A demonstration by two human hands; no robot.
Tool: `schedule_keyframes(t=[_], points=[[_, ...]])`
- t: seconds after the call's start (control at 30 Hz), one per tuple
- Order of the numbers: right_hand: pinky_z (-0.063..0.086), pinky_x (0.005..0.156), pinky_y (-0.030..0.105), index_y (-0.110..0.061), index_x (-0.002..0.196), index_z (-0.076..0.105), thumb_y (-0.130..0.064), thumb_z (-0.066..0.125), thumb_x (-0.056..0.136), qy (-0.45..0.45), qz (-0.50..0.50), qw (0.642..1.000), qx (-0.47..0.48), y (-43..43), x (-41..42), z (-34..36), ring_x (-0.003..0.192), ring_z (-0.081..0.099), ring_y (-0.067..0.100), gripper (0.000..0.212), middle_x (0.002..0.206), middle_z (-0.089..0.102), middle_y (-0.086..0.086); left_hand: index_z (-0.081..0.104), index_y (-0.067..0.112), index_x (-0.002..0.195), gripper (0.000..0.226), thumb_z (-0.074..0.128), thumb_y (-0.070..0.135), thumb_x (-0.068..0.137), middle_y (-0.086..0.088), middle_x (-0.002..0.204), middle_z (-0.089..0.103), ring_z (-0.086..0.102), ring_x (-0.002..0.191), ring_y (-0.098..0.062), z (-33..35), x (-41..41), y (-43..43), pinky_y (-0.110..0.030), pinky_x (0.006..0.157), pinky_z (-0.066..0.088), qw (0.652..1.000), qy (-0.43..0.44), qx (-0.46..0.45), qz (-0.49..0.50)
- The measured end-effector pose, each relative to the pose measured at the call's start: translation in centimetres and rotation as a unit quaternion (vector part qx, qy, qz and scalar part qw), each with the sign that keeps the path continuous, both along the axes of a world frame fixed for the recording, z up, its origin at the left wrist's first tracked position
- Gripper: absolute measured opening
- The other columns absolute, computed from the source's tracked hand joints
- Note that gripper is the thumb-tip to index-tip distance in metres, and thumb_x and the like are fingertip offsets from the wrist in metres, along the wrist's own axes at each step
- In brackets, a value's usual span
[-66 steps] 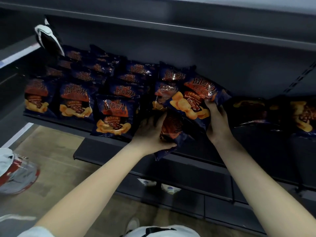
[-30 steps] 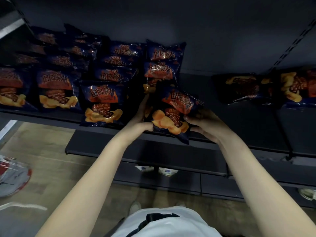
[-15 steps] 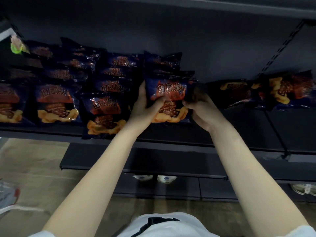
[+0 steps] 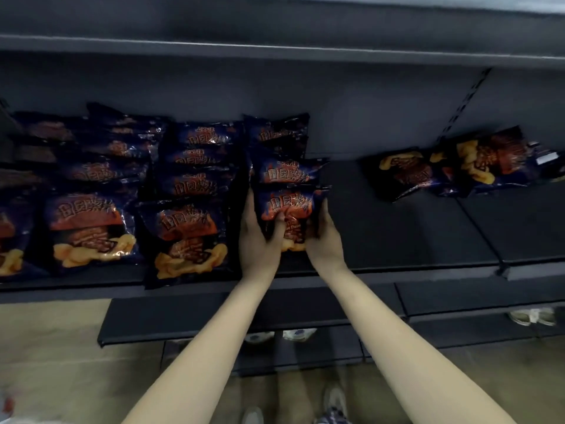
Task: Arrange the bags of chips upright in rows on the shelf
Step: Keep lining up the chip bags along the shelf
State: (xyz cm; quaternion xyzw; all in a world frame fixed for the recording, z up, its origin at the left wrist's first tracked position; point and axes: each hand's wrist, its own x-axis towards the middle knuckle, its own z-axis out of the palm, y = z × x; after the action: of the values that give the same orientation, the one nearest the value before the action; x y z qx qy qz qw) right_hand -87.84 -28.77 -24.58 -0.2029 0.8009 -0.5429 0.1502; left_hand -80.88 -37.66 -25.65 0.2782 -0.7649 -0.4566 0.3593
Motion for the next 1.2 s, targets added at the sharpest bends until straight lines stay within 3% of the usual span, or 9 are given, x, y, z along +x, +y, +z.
schedule_keyframes(t=[0.17,0.23,0.5,0.8,0.97,1.07,1.2], points=[[0.037,0.102,0.030,-0.022,0.151,0.006,-0.020,0.038,0.099,0.068,-0.051,0.995,0.047,-0.6,0.6,-0.6,0.133,0.041,0.024,0.061,0.154,0.029,0.004,0.007,0.031,0.148,0.067,0.037,0.049,0.091,0.002,0.151,0.032,0.042,0.129,-0.015,-0.3,-0.1,-0.2,-0.018,0.090,0.035,0.999,-0.031,-0.044,0.003],[0.038,0.095,0.027,-0.022,0.151,0.008,-0.018,0.038,0.099,0.082,-0.061,0.993,0.054,-0.5,0.8,-0.6,0.128,0.046,0.025,0.060,0.153,0.031,0.005,0.004,0.030,0.148,0.068,0.032,0.050,0.091,-0.001,0.150,0.034,0.048,0.125,-0.020,-0.4,-0.2,0.0,-0.023,0.083,0.041,0.997,-0.049,-0.062,0.016],[0.041,0.086,0.029,-0.019,0.150,0.010,-0.018,0.035,0.099,0.123,-0.075,0.988,0.059,-0.3,1.6,-0.6,0.113,0.057,0.028,0.057,0.140,0.050,0.002,0.006,0.031,0.146,0.069,0.029,0.057,0.086,-0.008,0.142,0.043,0.052,0.119,-0.029,-0.7,-0.1,-0.2,-0.044,0.085,0.052,0.994,-0.055,-0.080,0.045],[0.045,0.084,0.035,-0.013,0.151,0.008,-0.021,0.034,0.099,0.176,-0.079,0.978,0.076,-0.6,1.6,-1.2,0.111,0.058,0.032,0.058,0.142,0.047,0.009,0.007,0.027,0.147,0.068,0.029,0.052,0.088,-0.012,0.135,0.050,0.060,0.105,-0.031,-0.3,0.0,-0.1,-0.035,0.073,0.052,0.995,-0.061,-0.070,0.036],[0.038,0.077,0.024,-0.011,0.150,0.011,-0.019,0.035,0.099,0.182,-0.091,0.977,0.068,-0.8,2.1,-1.6,0.113,0.056,0.031,0.057,0.149,0.037,0.011,0.009,0.025,0.148,0.067,0.033,0.048,0.090,-0.011,0.132,0.053,0.062,0.100,-0.029,-0.3,0.3,0.0,-0.032,0.071,0.051,0.995,-0.065,-0.058,0.039],[0.036,0.083,0.017,-0.008,0.149,0.018,-0.020,0.036,0.100,0.184,-0.097,0.976,0.061,-0.9,2.1,-1.5,0.123,0.050,0.029,0.054,0.151,0.033,0.013,0.008,0.028,0.147,0.067,0.033,0.049,0.089,-0.010,0.132,0.053,0.060,0.104,-0.029,-0.3,0.1,-0.1,-0.040,0.077,0.053,0.996,-0.066,-0.048,0.044],[0.041,0.100,0.033,-0.007,0.147,0.023,-0.024,0.035,0.100,0.180,-0.099,0.977,0.051,-0.9,2.1,-1.8,0.131,0.044,0.029,0.052,0.147,0.037,0.015,0.008,0.026,0.147,0.067,0.034,0.047,0.090,-0.010,0.136,0.049,0.056,0.111,-0.029,-0.4,0.0,0.0,-0.037,0.082,0.051,0.995,-0.066,-0.051,0.050]])
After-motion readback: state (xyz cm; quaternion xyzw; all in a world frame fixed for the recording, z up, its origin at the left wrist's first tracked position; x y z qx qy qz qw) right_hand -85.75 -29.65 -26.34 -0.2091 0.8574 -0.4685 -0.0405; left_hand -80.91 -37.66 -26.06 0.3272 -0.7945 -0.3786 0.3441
